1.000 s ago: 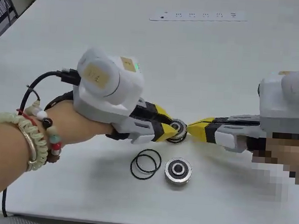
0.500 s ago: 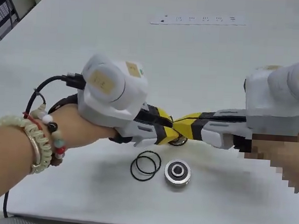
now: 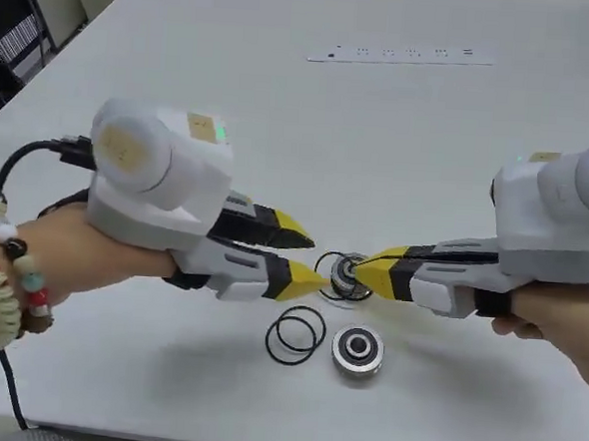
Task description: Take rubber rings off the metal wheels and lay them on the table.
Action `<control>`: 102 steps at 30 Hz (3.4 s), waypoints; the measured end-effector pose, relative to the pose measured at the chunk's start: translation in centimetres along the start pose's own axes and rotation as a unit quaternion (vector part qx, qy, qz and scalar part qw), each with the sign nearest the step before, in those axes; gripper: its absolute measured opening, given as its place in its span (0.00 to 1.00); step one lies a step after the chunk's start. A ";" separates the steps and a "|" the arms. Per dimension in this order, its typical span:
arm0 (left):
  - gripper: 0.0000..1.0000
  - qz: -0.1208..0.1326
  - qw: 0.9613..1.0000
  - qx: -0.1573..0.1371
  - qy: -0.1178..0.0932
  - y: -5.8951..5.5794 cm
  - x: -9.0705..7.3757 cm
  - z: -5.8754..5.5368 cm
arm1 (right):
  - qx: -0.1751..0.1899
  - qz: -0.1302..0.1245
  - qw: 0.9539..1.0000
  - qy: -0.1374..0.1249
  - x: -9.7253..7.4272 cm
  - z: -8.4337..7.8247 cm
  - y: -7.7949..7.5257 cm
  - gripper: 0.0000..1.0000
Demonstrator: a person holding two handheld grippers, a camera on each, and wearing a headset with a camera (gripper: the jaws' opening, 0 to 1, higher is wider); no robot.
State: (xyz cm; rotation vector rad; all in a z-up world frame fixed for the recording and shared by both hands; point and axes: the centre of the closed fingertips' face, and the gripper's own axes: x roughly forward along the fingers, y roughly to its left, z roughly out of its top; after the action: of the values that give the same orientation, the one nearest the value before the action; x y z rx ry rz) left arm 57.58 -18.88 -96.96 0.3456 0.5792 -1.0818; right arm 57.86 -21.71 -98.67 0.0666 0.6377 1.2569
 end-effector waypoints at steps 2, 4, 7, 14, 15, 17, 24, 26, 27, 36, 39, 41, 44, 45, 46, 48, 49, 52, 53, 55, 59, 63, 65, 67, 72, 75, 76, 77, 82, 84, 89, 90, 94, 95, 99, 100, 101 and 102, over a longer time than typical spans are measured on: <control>0.29 0.005 1.000 0.001 -0.002 0.1 -0.9 -0.2 | 0.001 0.016 1.000 -0.001 0.3 0.3 0.8 0.00; 0.33 0.011 1.000 -0.001 -0.003 0.2 -1.8 -0.6 | 0.003 0.033 0.999 0.002 0.7 0.4 1.7 0.00; 0.37 0.017 1.000 -0.008 0.000 0.1 -3.0 -1.4 | 0.000 0.054 0.998 0.012 1.5 0.1 2.8 0.00; 0.38 0.027 0.999 -0.024 -0.006 -0.2 -4.1 -2.2 | -0.020 0.062 0.996 0.054 2.4 -1.5 3.2 0.00; 0.39 0.028 0.999 -0.025 -0.006 -0.2 -4.1 -2.3 | -0.022 0.061 0.996 0.057 2.5 -1.6 3.2 0.00; 0.39 0.027 0.999 -0.028 -0.004 -0.4 -4.2 -2.5 | -0.034 0.057 0.995 0.071 2.6 -2.1 2.9 0.00; 0.40 0.026 0.999 -0.026 -0.005 -0.4 -4.0 -2.3 | -0.069 0.040 0.993 0.087 2.5 -2.3 2.2 0.05; 0.40 0.025 0.999 -0.025 -0.006 -0.4 -3.9 -2.1 | -0.072 0.036 0.993 0.085 2.2 -2.1 2.0 0.08; 0.40 0.024 0.999 -0.022 -0.006 -0.4 -3.9 -1.9 | -0.073 0.033 0.993 0.082 2.0 -2.0 1.9 0.08; 0.38 0.018 1.000 -0.010 -0.013 -0.2 -2.6 -0.6 | -0.079 0.000 0.995 0.054 0.2 -1.1 0.0 0.08; 0.37 0.013 1.000 -0.001 -0.015 -0.2 -1.8 -0.1 | -0.074 -0.014 0.996 0.049 -0.4 -1.1 -1.0 0.08; 0.36 0.011 1.000 0.003 -0.016 -0.1 -1.2 0.3 | -0.071 -0.022 0.996 0.046 -0.8 -1.0 -1.5 0.08; 0.35 0.008 1.000 0.008 -0.019 0.0 -0.4 0.8 | -0.073 -0.033 0.996 0.044 -1.3 -1.1 -2.3 0.09; 0.34 0.007 1.000 0.011 -0.019 0.0 -0.1 0.9 | -0.072 -0.035 0.996 0.045 -1.4 -1.2 -2.4 0.09; 0.34 0.006 1.000 0.012 -0.020 0.0 0.2 1.0 | -0.071 -0.037 0.996 0.045 -1.5 -1.3 -2.6 0.10; 0.33 0.006 1.000 0.014 -0.022 0.1 0.9 1.3 | -0.067 -0.041 0.996 0.046 -1.7 -1.5 -2.8 0.11; 0.32 0.006 1.000 0.013 -0.024 0.2 1.2 1.5 | -0.067 -0.042 0.996 0.046 -1.7 -1.6 -2.8 0.12; 0.30 0.000 1.000 0.019 -0.020 0.0 2.3 1.5 | -0.072 -0.041 0.995 0.052 -1.7 -2.1 -2.7 0.14; 0.29 -0.001 1.000 0.023 -0.019 0.0 2.6 1.6 | -0.074 -0.042 0.995 0.054 -1.7 -2.2 -2.7 0.14; 0.29 -0.002 1.000 0.022 -0.019 0.0 3.2 1.6 | -0.077 -0.042 0.994 0.058 -1.6 -2.5 -2.7 0.15; 0.25 -0.008 0.999 0.028 -0.015 -0.2 4.1 1.5 | -0.076 -0.039 0.994 0.061 -1.4 -2.7 -2.7 0.17; 0.23 -0.004 1.000 0.024 -0.009 0.2 5.1 1.2 | -0.082 -0.035 0.994 0.059 -1.0 -2.6 -2.5 0.19; 0.21 -0.006 1.000 0.021 -0.009 0.2 5.5 1.2 | -0.087 -0.035 0.994 0.060 -0.9 -2.6 -2.5 0.20; 0.18 -0.010 1.000 0.027 -0.003 0.0 5.7 0.9 | -0.089 -0.034 0.994 0.061 -0.8 -2.6 -2.5 0.20; 0.15 -0.009 0.999 0.037 0.005 -0.3 6.2 0.5 | -0.091 -0.033 0.993 0.062 -0.6 -2.7 -2.5 0.19; 0.14 -0.009 1.000 0.022 0.006 -0.5 6.2 0.6 | -0.098 -0.037 0.992 0.065 -0.5 -2.8 -2.6 0.19; 0.14 -0.009 1.000 0.025 0.006 -0.6 6.3 0.6 | -0.099 -0.038 0.992 0.066 -0.5 -2.8 -2.6 0.18; 0.14 -0.008 1.000 0.028 0.006 -0.7 6.3 0.6 | -0.102 -0.038 0.992 0.070 -0.5 -2.9 -2.7 0.18; 0.14 -0.009 1.000 0.020 0.005 -0.8 6.3 0.6 | -0.117 -0.044 0.989 0.078 -0.6 -3.1 -3.1 0.14; 0.14 -0.008 1.000 0.018 0.005 -0.9 6.3 0.6 | -0.119 -0.045 0.989 0.078 -0.8 -3.2 -3.1 0.13; 0.13 -0.010 1.000 0.015 0.004 -1.1 6.3 0.6 | -0.139 -0.055 0.985 0.081 -1.0 -3.4 -3.5 0.00; 0.13 -0.010 1.000 0.025 0.005 -1.2 6.3 0.6 | -0.140 -0.056 0.985 0.083 -1.0 -3.4 -3.6 0.00; 0.13 -0.009 1.000 0.023 0.004 -1.0 6.2 0.5 | -0.103 -0.072 0.989 0.074 -0.9 -3.3 -3.8 0.00; 0.13 -0.009 1.000 0.022 0.004 -1.0 6.2 0.4 | -0.081 -0.073 0.992 0.064 -1.0 -3.1 -3.8 0.00; 0.13 -0.006 1.000 0.025 0.002 -0.9 6.0 0.3 | -0.020 -0.073 0.996 0.042 -1.1 -3.1 -3.9 0.00; 0.13 -0.006 1.000 0.025 0.002 -0.8 6.0 0.3 | -0.001 -0.072 0.997 0.034 -1.2 -3.0 -3.9 0.00; 0.13 -0.005 1.000 0.025 0.002 -0.8 6.0 0.2 | 0.008 -0.071 0.997 0.026 -1.2 -2.8 -3.8 0.00; 0.13 -0.006 1.000 0.025 0.002 -0.7 6.0 0.2 | 0.028 -0.069 0.997 0.019 -1.4 -2.9 -3.7 0.00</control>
State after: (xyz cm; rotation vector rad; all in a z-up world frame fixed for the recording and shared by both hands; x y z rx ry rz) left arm 59.10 -23.65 -100.36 0.3874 0.5588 -1.1076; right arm 59.46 -25.03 -101.92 0.0451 0.6990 1.1101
